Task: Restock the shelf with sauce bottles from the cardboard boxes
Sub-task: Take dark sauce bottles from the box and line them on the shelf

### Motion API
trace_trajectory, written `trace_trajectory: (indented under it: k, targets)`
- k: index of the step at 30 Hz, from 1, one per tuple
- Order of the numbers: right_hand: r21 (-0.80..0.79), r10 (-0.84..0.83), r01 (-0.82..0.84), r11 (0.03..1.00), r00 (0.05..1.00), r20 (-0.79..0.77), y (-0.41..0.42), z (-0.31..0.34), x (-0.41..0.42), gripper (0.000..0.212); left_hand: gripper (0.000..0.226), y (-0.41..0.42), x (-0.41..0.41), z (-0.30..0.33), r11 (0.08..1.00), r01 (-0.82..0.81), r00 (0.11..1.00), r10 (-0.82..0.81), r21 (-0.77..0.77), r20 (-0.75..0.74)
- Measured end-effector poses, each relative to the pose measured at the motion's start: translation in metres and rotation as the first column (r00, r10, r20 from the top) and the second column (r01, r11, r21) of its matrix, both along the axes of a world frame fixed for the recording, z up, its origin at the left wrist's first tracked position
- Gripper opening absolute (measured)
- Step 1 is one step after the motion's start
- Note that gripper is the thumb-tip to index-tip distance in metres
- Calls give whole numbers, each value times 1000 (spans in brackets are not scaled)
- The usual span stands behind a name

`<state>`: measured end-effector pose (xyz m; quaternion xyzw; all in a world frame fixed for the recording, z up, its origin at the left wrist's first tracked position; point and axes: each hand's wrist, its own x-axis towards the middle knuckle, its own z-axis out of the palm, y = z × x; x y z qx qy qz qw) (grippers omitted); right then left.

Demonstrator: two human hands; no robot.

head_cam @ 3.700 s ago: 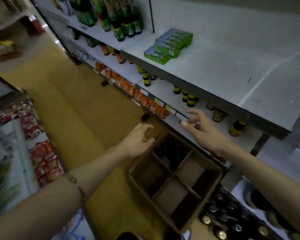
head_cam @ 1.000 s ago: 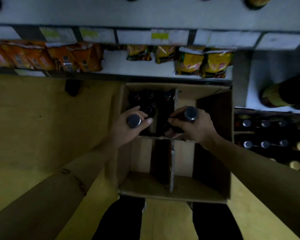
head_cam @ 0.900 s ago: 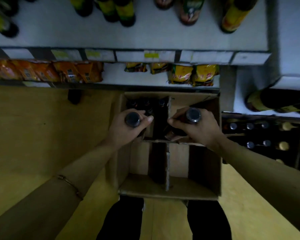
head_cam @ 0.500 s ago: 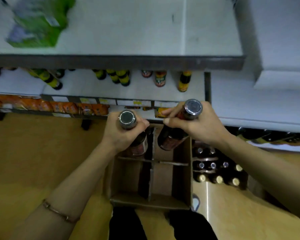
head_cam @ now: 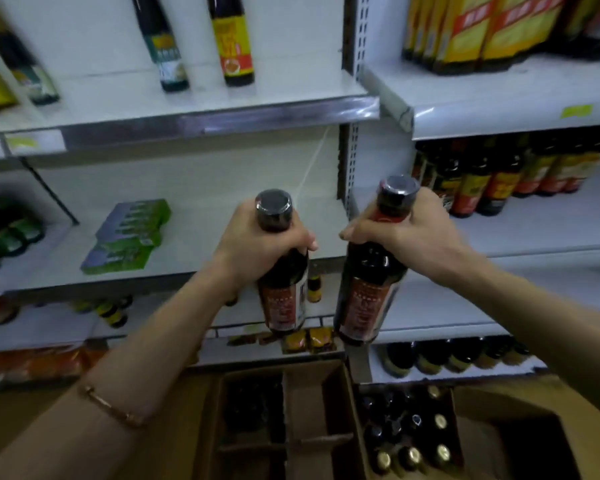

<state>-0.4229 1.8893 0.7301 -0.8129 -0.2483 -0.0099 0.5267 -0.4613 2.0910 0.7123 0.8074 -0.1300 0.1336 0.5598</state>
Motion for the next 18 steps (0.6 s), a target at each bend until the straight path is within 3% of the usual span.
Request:
trace_trajectory:
  k: [3, 10, 14, 18]
  targets:
    - [8, -89, 89, 996, 995, 53, -16, 35, -22, 15, 15, -14, -9, 34, 995, 102, 994, -102, -7, 32]
    - [72, -365, 360, 930, 927, 89, -67, 101, -76, 14, 18, -73, -16, 101, 916, 395, 913, -400, -74, -82]
    - [94, -516, 508, 856, 851, 97, -109, 135, -108, 14, 21, -123, -21, 123, 857, 513, 856, -515, -45, -45]
    - [103, -573, 564, 819, 810, 123, -152, 154, -134, 15, 21, -177, -25, 141, 788, 604, 794, -608, -122, 1]
